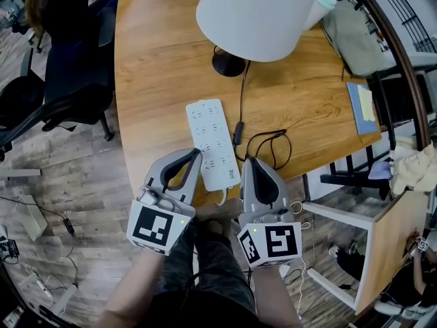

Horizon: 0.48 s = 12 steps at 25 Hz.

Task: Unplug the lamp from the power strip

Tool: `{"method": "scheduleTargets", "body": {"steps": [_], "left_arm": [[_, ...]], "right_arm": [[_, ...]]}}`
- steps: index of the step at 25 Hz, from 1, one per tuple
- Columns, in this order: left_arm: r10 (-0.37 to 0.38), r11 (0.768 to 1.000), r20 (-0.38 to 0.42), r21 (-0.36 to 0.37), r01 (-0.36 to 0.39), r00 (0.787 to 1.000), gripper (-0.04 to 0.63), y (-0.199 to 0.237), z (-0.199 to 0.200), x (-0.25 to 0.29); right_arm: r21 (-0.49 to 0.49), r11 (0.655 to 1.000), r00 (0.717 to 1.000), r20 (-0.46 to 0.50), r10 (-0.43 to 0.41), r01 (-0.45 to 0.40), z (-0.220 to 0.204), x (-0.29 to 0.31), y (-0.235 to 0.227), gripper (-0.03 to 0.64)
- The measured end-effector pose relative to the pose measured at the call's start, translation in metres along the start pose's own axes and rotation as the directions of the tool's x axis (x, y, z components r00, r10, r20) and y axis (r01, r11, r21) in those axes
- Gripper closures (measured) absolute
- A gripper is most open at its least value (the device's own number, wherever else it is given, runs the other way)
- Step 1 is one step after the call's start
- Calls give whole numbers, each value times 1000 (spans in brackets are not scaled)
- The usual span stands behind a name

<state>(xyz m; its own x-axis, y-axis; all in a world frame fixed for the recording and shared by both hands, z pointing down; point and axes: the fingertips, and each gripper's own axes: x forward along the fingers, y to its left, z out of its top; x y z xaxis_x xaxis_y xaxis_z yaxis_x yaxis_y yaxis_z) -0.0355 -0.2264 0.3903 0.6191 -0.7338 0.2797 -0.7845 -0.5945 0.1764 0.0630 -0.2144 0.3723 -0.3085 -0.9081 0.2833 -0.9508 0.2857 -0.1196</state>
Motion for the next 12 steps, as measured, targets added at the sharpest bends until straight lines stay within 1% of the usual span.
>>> {"method": "scheduleTargets", "body": {"steps": [12], "left_arm": [[37, 999, 99, -3, -37, 994, 600, -8, 41, -21]], "right_arm": [[-44, 996, 995, 67, 75, -72, 38, -18, 15, 609]]}}
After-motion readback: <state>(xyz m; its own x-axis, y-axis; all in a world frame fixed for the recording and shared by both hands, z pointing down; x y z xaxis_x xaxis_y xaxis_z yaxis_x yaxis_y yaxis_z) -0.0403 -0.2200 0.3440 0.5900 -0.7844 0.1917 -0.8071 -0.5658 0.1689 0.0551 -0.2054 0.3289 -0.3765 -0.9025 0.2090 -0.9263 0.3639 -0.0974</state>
